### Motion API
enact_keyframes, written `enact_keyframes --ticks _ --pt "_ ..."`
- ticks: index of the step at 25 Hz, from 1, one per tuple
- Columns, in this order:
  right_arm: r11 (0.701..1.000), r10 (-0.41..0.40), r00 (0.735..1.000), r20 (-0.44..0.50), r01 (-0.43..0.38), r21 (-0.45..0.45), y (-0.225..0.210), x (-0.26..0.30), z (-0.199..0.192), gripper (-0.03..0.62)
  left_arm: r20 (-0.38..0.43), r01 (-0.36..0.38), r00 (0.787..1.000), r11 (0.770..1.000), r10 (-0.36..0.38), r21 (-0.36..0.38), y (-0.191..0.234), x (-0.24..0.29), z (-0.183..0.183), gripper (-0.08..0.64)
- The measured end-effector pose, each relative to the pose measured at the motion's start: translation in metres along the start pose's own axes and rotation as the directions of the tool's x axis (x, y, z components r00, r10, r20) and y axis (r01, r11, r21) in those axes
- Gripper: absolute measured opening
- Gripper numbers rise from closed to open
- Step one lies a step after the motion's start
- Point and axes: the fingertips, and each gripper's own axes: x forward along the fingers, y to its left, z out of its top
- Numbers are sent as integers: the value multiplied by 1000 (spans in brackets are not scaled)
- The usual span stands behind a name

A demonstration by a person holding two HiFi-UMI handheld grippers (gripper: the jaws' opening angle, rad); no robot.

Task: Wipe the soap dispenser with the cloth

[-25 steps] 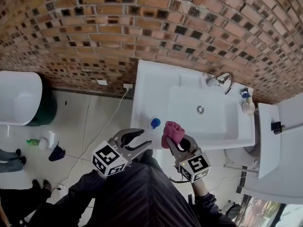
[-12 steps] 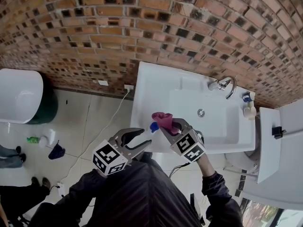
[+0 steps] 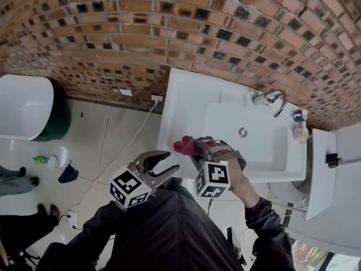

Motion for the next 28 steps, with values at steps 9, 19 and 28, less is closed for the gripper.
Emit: enact_keyframes --ticks 9,19,28 --pt "999 -18 999 41 16 48 23 -1 11 72 -12 12 1000 1000 -12 -1 4 1 -2 167" --pt "817 -56 952 301 -129 562 57 -22 2 72 -27 -1 1000 1000 1 0 13 -8 -1 167" --pt "564 33 913 406 -352 747 82 41 -7 72 -44 -10 999 1000 10 5 16 -18 -7 167"
